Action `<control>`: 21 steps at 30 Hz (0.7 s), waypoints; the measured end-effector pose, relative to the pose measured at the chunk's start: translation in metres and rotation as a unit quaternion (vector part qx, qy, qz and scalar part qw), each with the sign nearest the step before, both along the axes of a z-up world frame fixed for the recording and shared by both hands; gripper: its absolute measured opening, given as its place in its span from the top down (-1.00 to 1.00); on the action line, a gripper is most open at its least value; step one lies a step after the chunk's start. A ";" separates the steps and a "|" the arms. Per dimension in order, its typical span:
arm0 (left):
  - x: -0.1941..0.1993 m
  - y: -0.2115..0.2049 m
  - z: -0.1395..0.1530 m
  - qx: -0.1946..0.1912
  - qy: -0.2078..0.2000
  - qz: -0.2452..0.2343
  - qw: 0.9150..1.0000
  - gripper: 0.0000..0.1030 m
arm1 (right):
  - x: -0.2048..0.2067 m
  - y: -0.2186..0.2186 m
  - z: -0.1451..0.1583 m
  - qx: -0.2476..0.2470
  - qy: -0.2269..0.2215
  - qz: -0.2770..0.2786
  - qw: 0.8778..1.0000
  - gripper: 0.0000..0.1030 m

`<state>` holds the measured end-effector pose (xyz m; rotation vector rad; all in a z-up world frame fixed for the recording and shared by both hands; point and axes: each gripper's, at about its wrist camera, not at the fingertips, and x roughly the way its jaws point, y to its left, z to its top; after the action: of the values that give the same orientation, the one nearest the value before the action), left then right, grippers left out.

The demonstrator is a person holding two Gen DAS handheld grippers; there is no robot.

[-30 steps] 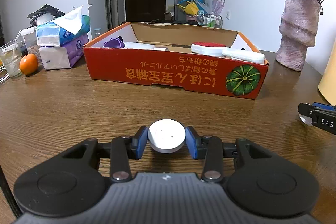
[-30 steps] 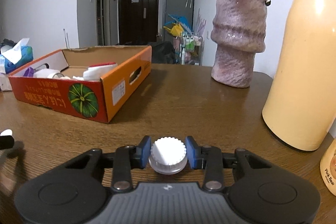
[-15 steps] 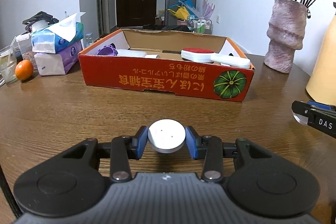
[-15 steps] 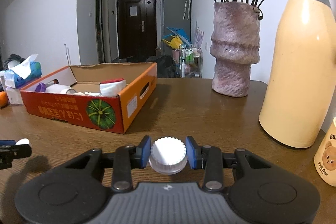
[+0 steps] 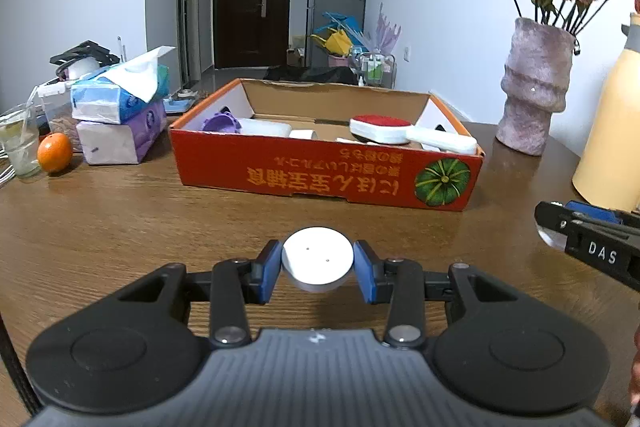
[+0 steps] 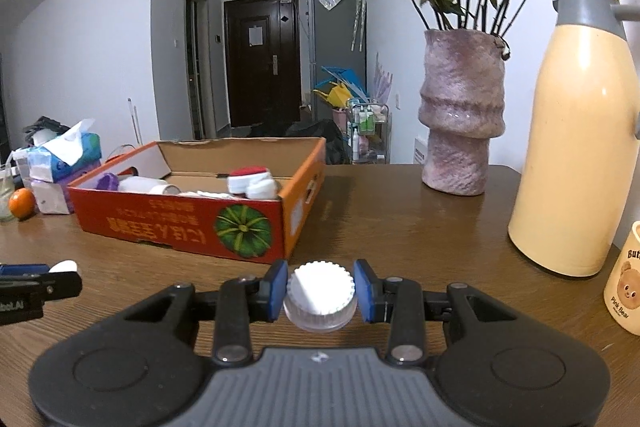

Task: Organize rigid objects
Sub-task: 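Carry both white caps with both tools over the cardboard box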

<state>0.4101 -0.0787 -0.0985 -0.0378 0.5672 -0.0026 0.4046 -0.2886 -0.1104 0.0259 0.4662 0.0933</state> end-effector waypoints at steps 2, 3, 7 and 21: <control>-0.001 0.005 0.002 -0.002 -0.003 0.001 1.000 0.22 | -0.002 0.008 0.002 0.001 -0.003 0.003 1.000 0.32; -0.002 0.008 0.003 -0.004 -0.005 0.001 1.000 0.22 | -0.003 0.013 0.003 0.002 -0.004 0.004 1.000 0.32; -0.003 0.019 0.008 -0.008 -0.011 0.001 1.000 0.22 | -0.005 0.030 0.006 0.003 -0.006 0.011 1.000 0.32; 0.009 0.047 0.022 -0.026 -0.036 0.009 0.999 0.22 | 0.000 0.079 0.011 0.004 -0.019 0.021 1.000 0.32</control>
<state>0.4189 -0.0319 -0.0767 -0.0922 0.4948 -0.0012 0.4045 -0.2094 -0.0994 0.0222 0.4283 0.1373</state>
